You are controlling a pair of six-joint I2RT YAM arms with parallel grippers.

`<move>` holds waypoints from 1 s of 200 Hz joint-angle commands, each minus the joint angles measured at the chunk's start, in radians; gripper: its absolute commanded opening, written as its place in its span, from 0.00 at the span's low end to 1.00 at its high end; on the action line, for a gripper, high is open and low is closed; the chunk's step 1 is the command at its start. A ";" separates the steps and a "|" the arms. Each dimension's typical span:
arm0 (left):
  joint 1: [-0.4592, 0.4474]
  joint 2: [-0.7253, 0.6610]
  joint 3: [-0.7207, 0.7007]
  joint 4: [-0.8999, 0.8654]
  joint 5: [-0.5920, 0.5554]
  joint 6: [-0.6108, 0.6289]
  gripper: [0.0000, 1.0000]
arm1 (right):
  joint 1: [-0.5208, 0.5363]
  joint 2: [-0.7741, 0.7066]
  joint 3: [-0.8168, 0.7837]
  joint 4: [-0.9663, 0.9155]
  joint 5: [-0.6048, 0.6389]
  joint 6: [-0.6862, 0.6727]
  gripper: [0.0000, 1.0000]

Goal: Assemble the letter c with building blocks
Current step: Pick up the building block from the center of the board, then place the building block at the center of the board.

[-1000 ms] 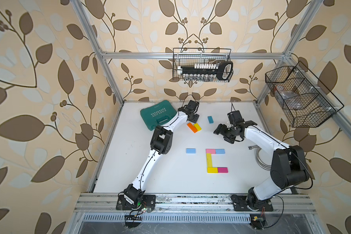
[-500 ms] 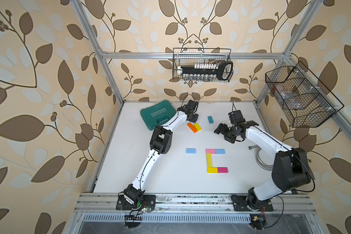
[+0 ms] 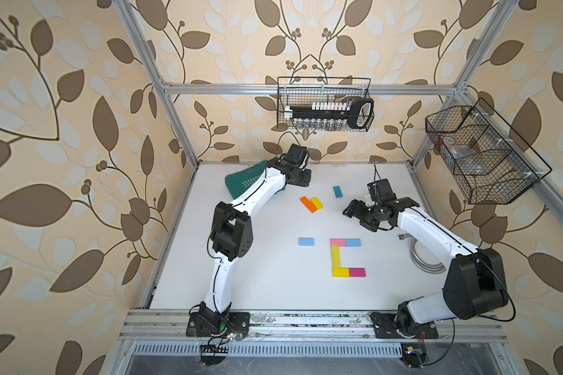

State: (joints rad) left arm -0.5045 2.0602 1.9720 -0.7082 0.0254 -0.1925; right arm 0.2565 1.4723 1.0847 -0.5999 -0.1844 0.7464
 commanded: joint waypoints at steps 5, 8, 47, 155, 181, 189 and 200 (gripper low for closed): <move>-0.004 -0.190 -0.256 -0.057 -0.011 -0.128 0.01 | 0.046 -0.046 -0.017 -0.021 0.003 -0.025 0.83; -0.005 -0.213 -0.289 -0.050 -0.007 -0.139 0.02 | 0.050 -0.049 -0.018 -0.023 0.002 -0.026 0.83; -0.005 -0.439 -0.721 0.056 0.061 -0.341 0.05 | 0.118 -0.088 -0.032 -0.030 0.021 -0.021 0.83; -0.024 -0.492 -1.086 0.276 0.035 -0.712 0.08 | 0.205 -0.101 -0.024 -0.050 0.074 0.020 0.83; -0.041 -0.447 -1.093 0.262 0.009 -0.772 0.10 | 0.210 -0.097 -0.020 -0.050 0.077 0.027 0.83; -0.055 -0.436 -1.092 0.251 -0.010 -0.800 0.10 | 0.211 -0.093 -0.016 -0.049 0.079 0.027 0.83; -0.069 -0.424 -1.097 0.249 -0.025 -0.841 0.14 | 0.216 -0.088 -0.011 -0.052 0.080 0.028 0.83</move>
State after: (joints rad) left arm -0.5404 1.6005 0.8886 -0.4416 0.0601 -0.9226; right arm 0.4633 1.3941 1.0668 -0.6338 -0.1295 0.7624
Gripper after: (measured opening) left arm 0.319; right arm 0.829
